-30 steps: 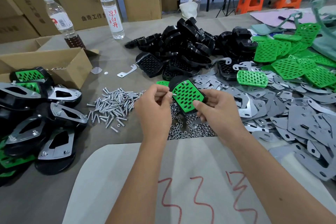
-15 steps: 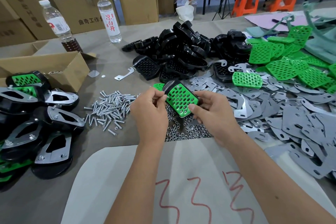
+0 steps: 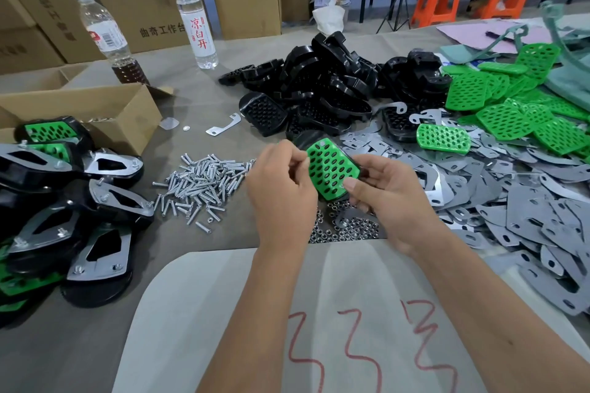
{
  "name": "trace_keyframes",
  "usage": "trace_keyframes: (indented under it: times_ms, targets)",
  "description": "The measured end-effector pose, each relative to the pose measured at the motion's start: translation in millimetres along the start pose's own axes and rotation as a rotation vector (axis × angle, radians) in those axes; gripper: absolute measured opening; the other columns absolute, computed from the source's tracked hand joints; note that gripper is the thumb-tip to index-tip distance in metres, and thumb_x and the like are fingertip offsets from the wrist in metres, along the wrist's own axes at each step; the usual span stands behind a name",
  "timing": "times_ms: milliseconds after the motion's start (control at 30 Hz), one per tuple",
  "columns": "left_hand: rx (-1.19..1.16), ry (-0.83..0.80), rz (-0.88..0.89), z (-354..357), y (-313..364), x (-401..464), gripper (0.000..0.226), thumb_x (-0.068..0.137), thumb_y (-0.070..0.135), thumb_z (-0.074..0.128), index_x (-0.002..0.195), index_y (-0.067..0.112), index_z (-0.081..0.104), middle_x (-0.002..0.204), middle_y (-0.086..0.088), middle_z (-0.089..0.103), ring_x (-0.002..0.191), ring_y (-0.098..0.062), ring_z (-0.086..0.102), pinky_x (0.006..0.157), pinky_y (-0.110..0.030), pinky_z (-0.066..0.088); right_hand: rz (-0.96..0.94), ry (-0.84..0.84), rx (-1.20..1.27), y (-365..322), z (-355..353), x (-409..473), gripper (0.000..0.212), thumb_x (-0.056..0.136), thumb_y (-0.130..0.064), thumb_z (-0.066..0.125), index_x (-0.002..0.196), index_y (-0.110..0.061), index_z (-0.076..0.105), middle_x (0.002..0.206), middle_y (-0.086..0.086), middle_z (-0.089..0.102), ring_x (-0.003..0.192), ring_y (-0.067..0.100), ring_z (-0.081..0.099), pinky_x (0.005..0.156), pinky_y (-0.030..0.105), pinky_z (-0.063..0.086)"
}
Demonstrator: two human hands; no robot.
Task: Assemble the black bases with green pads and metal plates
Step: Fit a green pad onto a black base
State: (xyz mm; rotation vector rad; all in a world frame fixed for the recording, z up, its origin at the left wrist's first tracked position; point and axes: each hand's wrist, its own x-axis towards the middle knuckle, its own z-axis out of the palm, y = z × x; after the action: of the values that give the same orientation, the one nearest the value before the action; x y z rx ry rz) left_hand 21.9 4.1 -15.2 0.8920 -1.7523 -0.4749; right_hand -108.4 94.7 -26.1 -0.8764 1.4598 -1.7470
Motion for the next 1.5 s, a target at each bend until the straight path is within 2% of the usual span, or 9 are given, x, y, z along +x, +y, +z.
trace_keyframes:
  times_ms: [400, 600, 933, 1067, 1133, 1267, 1333, 1433, 1500]
  targets:
    - [-0.44, -0.058, -0.335, 1, -4, 1, 0.011, 0.09, 0.011, 0.074, 0.083, 0.019, 0.074, 0.075, 0.001, 0.073, 0.074, -0.023, 0.072, 0.075, -0.045, 0.061, -0.018, 0.039, 0.014, 0, 2, 2, 0.033, 0.094, 0.007, 0.066, 0.109, -0.022, 0.069, 0.082, -0.003, 0.072, 0.06, 0.007, 0.059, 0.05, 0.017, 0.045]
    - [-0.721, -0.075, -0.707, 2, -9, 7, 0.022, 0.085, 0.008, 0.083, 0.101, 0.011, 0.069, 0.066, 0.005, 0.063, 0.058, -0.008, 0.058, 0.059, -0.019, 0.049, -0.038, 0.004, 0.039, -1, 0, 0, 0.034, 0.095, 0.008, 0.065, 0.115, -0.019, 0.069, 0.099, 0.009, 0.072, 0.065, 0.009, 0.06, 0.051, 0.016, 0.046]
    - [-0.841, -0.186, -0.804, 2, -3, 6, 0.012, 0.098, 0.008, 0.068, 0.109, 0.01, 0.073, 0.09, -0.015, 0.061, 0.069, -0.015, 0.063, 0.09, -0.053, 0.06, -0.06, -0.056, 0.023, 5, -2, 3, 0.032, 0.098, 0.003, 0.064, 0.12, -0.018, 0.07, 0.102, 0.016, 0.068, 0.067, 0.015, 0.053, 0.052, 0.018, 0.044]
    - [-0.777, -0.164, -0.739, 4, -3, 4, 0.013, 0.1, 0.007, 0.064, 0.102, 0.014, 0.074, 0.069, 0.007, 0.07, 0.067, -0.013, 0.069, 0.076, -0.044, 0.064, -0.066, -0.034, -0.081, 2, 1, 0, 0.034, 0.097, 0.003, 0.065, 0.122, -0.02, 0.069, 0.102, 0.002, 0.075, 0.067, 0.008, 0.061, 0.055, 0.019, 0.05]
    - [-0.712, -0.138, -0.726, 8, -4, 4, 0.015, 0.101, 0.007, 0.063, 0.1, 0.017, 0.074, 0.058, 0.014, 0.064, 0.058, -0.006, 0.064, 0.066, -0.035, 0.063, -0.119, -0.015, -0.27, 1, 6, -2, 0.034, 0.097, 0.003, 0.066, 0.121, -0.021, 0.069, 0.102, -0.007, 0.077, 0.076, 0.007, 0.072, 0.068, 0.033, 0.062]
    - [-0.711, -0.057, -0.802, 12, -4, 4, 0.011, 0.1, 0.012, 0.066, 0.106, 0.011, 0.075, 0.051, 0.017, 0.058, 0.05, -0.001, 0.056, 0.053, -0.022, 0.051, -0.269, 0.069, -0.56, -1, 18, -6, 0.035, 0.095, -0.003, 0.068, 0.128, -0.016, 0.066, 0.109, -0.001, 0.075, 0.097, 0.021, 0.073, 0.089, 0.047, 0.059]
    - [-0.735, -0.033, -0.818, 13, -1, 3, 0.012, 0.101, 0.014, 0.066, 0.108, 0.011, 0.074, 0.055, 0.015, 0.058, 0.054, -0.003, 0.056, 0.061, -0.025, 0.056, -0.337, 0.128, -0.608, -2, 19, -7, 0.038, 0.093, -0.004, 0.07, 0.128, -0.016, 0.065, 0.109, -0.001, 0.073, 0.094, 0.021, 0.071, 0.087, 0.044, 0.058]
    - [-0.885, -0.059, -0.863, 16, 14, 0, 0.019, 0.106, 0.024, 0.058, 0.107, 0.008, 0.069, 0.08, -0.009, 0.064, 0.078, -0.017, 0.062, 0.083, -0.033, 0.061, -0.494, 0.255, -0.774, -5, 18, -9, 0.04, 0.086, 0.001, 0.075, 0.122, -0.014, 0.065, 0.104, -0.009, 0.059, 0.083, -0.002, 0.053, 0.081, 0.01, 0.045]
    - [-1.086, -0.141, -0.936, 16, 23, -2, 0.041, 0.105, 0.039, 0.055, 0.121, 0.003, 0.065, 0.102, -0.015, 0.066, 0.094, -0.024, 0.062, 0.092, -0.036, 0.057, -0.552, 0.288, -0.884, -8, 19, -9, 0.038, 0.084, 0.003, 0.074, 0.119, -0.01, 0.066, 0.1, -0.009, 0.049, 0.075, 0.001, 0.04, 0.075, 0.009, 0.035]
